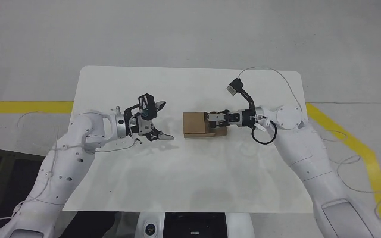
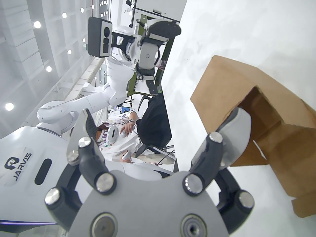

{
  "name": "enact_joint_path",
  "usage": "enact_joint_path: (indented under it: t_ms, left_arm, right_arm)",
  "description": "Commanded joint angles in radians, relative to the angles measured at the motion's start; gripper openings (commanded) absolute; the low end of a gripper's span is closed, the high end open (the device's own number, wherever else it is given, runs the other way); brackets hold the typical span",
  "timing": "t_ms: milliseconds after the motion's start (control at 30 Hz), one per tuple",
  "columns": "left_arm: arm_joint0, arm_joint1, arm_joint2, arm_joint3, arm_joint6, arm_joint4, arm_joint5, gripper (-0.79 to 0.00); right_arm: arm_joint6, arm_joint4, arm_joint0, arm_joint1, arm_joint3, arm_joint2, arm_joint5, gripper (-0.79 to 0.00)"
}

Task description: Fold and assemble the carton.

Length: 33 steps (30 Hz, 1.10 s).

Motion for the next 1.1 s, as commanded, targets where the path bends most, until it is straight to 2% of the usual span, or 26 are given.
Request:
enact_joint_path:
  t_ms: [0, 133, 333, 733, 1067]
  left_arm:
    - [-0.013, -0.007, 0.032, 0.009, 0.06, 0.082, 0.006, 0.0]
    - [-0.045, -0.023, 0.095, 0.043, 0.143, 0.191, 0.031, 0.0]
    - [-0.119, -0.052, 0.186, 0.126, 0.183, 0.259, 0.046, 0.0]
    - [-0.215, -0.096, 0.277, 0.254, 0.206, 0.247, 0.038, 0.0]
    - [-0.266, -0.132, 0.323, 0.324, 0.157, 0.15, 0.048, 0.0]
  right_arm:
    - [0.001, 0.0, -0.02, 0.007, -0.041, 0.018, 0.006, 0.0]
    - [0.0, -0.002, -0.055, 0.017, -0.092, 0.041, 0.02, 0.0]
    - [-0.034, -0.021, -0.105, 0.028, -0.126, 0.068, 0.002, 0.0]
    - [-0.034, -0.021, -0.105, 0.028, -0.126, 0.068, 0.002, 0.0]
    - [-0.017, -0.019, -0.227, 0.058, -0.182, 0.129, 0.156, 0.0]
